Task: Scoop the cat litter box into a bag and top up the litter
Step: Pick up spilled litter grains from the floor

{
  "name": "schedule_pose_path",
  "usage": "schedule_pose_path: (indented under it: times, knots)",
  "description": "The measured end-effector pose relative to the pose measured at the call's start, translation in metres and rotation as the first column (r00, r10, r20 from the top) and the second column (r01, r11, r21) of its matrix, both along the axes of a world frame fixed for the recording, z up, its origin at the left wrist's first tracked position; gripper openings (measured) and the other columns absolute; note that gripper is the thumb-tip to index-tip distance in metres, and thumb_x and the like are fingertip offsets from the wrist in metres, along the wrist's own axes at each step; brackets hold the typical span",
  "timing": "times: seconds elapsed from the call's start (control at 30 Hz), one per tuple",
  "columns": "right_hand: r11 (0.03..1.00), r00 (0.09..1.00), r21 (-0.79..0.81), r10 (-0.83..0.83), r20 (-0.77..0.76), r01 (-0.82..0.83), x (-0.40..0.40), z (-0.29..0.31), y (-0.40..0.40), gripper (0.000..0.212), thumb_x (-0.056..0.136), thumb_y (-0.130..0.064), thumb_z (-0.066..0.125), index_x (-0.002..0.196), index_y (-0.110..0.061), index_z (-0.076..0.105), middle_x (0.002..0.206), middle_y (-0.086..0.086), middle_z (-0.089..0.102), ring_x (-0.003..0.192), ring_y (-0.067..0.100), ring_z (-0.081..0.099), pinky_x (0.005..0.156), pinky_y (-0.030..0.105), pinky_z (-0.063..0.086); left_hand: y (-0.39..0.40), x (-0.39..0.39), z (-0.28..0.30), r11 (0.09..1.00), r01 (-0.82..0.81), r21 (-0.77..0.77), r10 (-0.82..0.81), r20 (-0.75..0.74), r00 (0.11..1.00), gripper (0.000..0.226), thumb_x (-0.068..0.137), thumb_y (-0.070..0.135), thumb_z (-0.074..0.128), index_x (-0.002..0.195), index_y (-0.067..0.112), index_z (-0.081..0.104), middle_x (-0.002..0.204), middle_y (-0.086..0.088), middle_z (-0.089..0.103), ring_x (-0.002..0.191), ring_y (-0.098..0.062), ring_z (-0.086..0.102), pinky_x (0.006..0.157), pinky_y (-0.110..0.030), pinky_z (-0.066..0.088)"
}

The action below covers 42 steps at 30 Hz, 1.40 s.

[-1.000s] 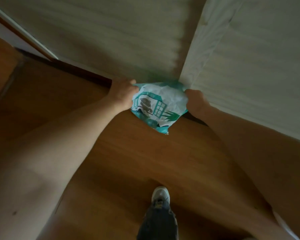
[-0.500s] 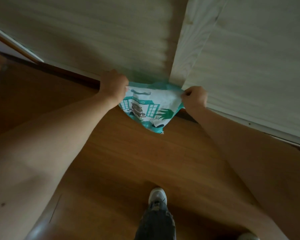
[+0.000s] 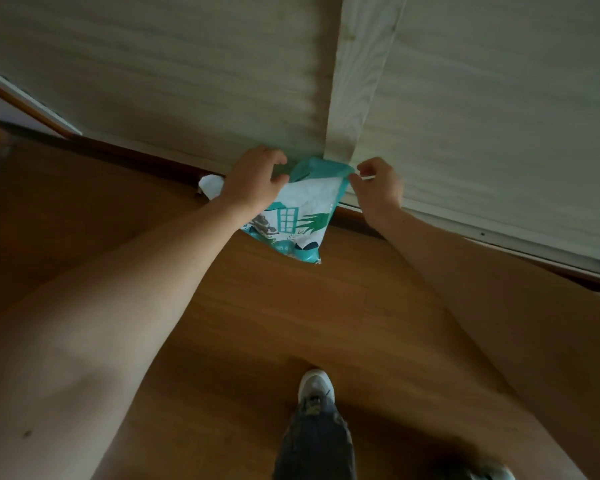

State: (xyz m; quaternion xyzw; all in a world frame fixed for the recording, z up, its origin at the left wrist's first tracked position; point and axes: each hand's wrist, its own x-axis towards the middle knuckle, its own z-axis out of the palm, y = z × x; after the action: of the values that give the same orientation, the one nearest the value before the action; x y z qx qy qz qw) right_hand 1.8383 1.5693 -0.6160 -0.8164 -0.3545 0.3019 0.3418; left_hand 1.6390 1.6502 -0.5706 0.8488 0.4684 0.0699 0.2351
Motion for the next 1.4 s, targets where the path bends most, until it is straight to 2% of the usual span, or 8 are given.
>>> schedule_pose_path:
  times: [0.17, 0.33, 0.43, 0.57, 0.67, 0.87, 1.13, 1.4]
  knots:
    - [0.995, 0.995, -0.007, 0.099, 0.019, -0.099, -0.007, 0.025, -0.027, 0.023, 0.095, -0.032, 0.050, 0.107, -0.015, 0.060, 0.104, 0.000, 0.063, 0.090, 0.014, 0.060, 0.078, 0.030, 0.054, -0.032, 0.005, 0.016, 0.999, -0.032, -0.034, 0.035, 0.078, 0.996, 0.031, 0.095, 0.025, 0.053, 0.120, 0.006, 0.056, 0.115, -0.010, 0.061, 0.106, -0.022, 0.057, 0.083, -0.029, 0.043]
    - [0.996, 0.991, 0.041, 0.088, -0.101, -0.084, 0.005, 0.048, -0.079, 0.025, 0.099, -0.031, 0.041, 0.110, -0.016, 0.058, 0.094, -0.006, 0.058, 0.079, 0.006, 0.054, 0.064, 0.017, 0.043, -0.081, 0.008, 0.030, 0.994, -0.040, -0.099, 0.048, 0.087, 0.995, 0.037, 0.098, 0.033, 0.046, 0.128, 0.013, 0.051, 0.120, -0.004, 0.059, 0.111, -0.018, 0.054, 0.084, -0.026, 0.040]
    - [0.996, 0.981, 0.088, 0.039, -0.189, -0.022, 0.021, 0.056, -0.123, 0.021, 0.097, -0.030, 0.042, 0.104, -0.019, 0.058, 0.084, -0.010, 0.056, 0.075, 0.006, 0.053, 0.064, 0.020, 0.045, -0.121, 0.017, 0.036, 0.997, 0.010, -0.077, -0.004, 0.077, 0.997, 0.037, 0.098, 0.033, 0.044, 0.128, 0.013, 0.051, 0.120, -0.004, 0.059, 0.109, -0.017, 0.056, 0.084, -0.027, 0.045]
    - [0.995, 0.966, 0.085, -0.026, -0.259, 0.050, 0.052, 0.061, -0.213, 0.023, 0.097, -0.032, 0.043, 0.111, -0.020, 0.057, 0.090, -0.007, 0.058, 0.083, 0.011, 0.057, 0.067, 0.024, 0.047, -0.188, 0.043, 0.030, 0.993, 0.073, -0.093, -0.065, 0.085, 0.994, 0.032, 0.099, 0.031, 0.044, 0.123, 0.012, 0.053, 0.117, -0.006, 0.060, 0.105, -0.016, 0.056, 0.081, -0.026, 0.042]
    - [0.988, 0.947, 0.080, -0.105, -0.304, 0.135, 0.078, 0.062, -0.296, 0.016, 0.094, -0.031, 0.046, 0.102, -0.025, 0.058, 0.085, -0.006, 0.060, 0.076, 0.015, 0.056, 0.065, 0.031, 0.046, -0.246, 0.067, 0.019, 0.986, 0.106, -0.132, -0.096, 0.076, 0.992, 0.033, 0.099, 0.030, 0.044, 0.124, 0.011, 0.054, 0.116, -0.007, 0.061, 0.102, -0.018, 0.058, 0.082, -0.027, 0.042]
    - [0.956, 0.934, 0.059, -0.268, -0.234, 0.289, 0.130, 0.069, -0.456, 0.016, 0.093, -0.032, 0.048, 0.102, -0.027, 0.060, 0.085, 0.004, 0.064, 0.071, 0.021, 0.057, 0.061, 0.035, 0.044, -0.355, 0.120, -0.002, 0.953, 0.202, -0.226, -0.197, 0.041, 0.979, 0.034, 0.099, 0.034, 0.043, 0.126, 0.016, 0.053, 0.120, -0.004, 0.059, 0.111, -0.018, 0.055, 0.085, -0.028, 0.044]
    - [0.757, 0.757, 0.073, -0.635, -0.156, 0.650, 0.168, 0.047, -0.618, 0.014, 0.095, -0.020, 0.047, 0.090, -0.021, 0.059, 0.080, -0.005, 0.061, 0.074, 0.009, 0.057, 0.062, 0.019, 0.044, -0.462, 0.206, -0.027, 0.851, 0.397, -0.344, -0.418, 0.014, 0.908, 0.035, 0.101, 0.027, 0.040, 0.132, 0.013, 0.048, 0.128, -0.006, 0.053, 0.115, -0.016, 0.051, 0.067, -0.010, 0.034]
    - [0.450, 0.454, 0.062, -0.882, -0.124, 0.891, 0.154, -0.013, -0.746, 0.020, 0.095, -0.019, 0.047, 0.102, -0.013, 0.065, 0.090, 0.000, 0.067, 0.086, 0.021, 0.064, 0.077, 0.037, 0.053, -0.527, 0.274, -0.068, 0.743, 0.596, -0.305, -0.628, -0.009, 0.778, 0.032, 0.100, 0.025, 0.042, 0.128, 0.013, 0.052, 0.125, -0.009, 0.056, 0.112, -0.020, 0.053, 0.080, -0.024, 0.041]
